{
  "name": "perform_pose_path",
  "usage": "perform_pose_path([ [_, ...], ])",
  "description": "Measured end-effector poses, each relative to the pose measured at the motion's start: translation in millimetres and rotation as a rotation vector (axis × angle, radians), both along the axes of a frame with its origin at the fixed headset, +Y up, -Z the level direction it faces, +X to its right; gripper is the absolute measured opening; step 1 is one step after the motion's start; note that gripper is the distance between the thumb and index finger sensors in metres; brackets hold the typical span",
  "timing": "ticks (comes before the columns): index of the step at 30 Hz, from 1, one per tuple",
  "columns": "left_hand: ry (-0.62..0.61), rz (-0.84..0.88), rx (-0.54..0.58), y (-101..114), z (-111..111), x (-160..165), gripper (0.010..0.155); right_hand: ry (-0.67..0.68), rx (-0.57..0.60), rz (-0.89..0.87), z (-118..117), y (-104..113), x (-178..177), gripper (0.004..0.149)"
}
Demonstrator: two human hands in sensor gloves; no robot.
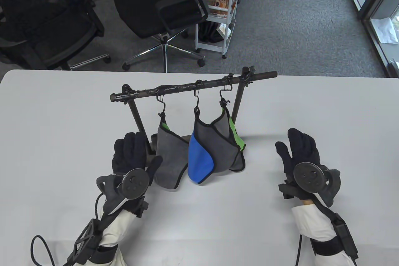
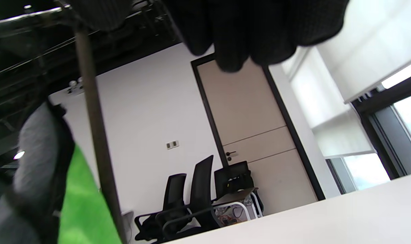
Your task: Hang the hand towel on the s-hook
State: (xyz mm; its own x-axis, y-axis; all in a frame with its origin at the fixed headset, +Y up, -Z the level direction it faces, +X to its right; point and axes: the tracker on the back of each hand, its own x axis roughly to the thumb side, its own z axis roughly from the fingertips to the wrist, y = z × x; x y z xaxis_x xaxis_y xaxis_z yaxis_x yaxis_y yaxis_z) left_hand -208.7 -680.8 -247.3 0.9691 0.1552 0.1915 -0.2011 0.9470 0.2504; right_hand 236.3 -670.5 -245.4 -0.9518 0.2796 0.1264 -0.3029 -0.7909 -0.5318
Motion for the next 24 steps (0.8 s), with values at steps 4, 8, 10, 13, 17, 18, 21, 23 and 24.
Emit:
perform_pose_path([
  [4,0.019,-0.102,-0.048,-17,-3,-5,0.086,0.004,0.007,0.144,10,-8,-6,0.068],
  [8,0.007,-0.141,-0.086,-25,-2,-9,0.089,0.015,0.008,0.272,15,-23,-8,0.07],
  [10,-0.009,-0.157,-0.105,-30,1,-9,0.09,0.008,-0.039,0.352,16,-31,-8,0.07],
  [13,-0.001,-0.221,-0.112,-36,3,-10,0.09,-0.011,-0.106,0.44,19,-40,-8,0.071],
  [17,0.007,-0.244,-0.124,-40,0,-11,0.09,-0.025,-0.13,0.474,19,-45,-7,0.072],
  [18,0.003,-0.247,-0.13,-41,0,-11,0.09,-0.024,-0.133,0.468,19,-46,-6,0.072],
  [21,0.003,-0.26,-0.133,-43,0,-10,0.09,-0.022,-0.146,0.455,18,-49,-5,0.072],
  [23,0.003,-0.266,-0.127,-42,0,-10,0.09,-0.027,-0.151,0.458,18,-49,-4,0.072],
  [24,0.003,-0.268,-0.126,-42,0,-10,0.09,-0.026,-0.152,0.458,17,-50,-4,0.072],
])
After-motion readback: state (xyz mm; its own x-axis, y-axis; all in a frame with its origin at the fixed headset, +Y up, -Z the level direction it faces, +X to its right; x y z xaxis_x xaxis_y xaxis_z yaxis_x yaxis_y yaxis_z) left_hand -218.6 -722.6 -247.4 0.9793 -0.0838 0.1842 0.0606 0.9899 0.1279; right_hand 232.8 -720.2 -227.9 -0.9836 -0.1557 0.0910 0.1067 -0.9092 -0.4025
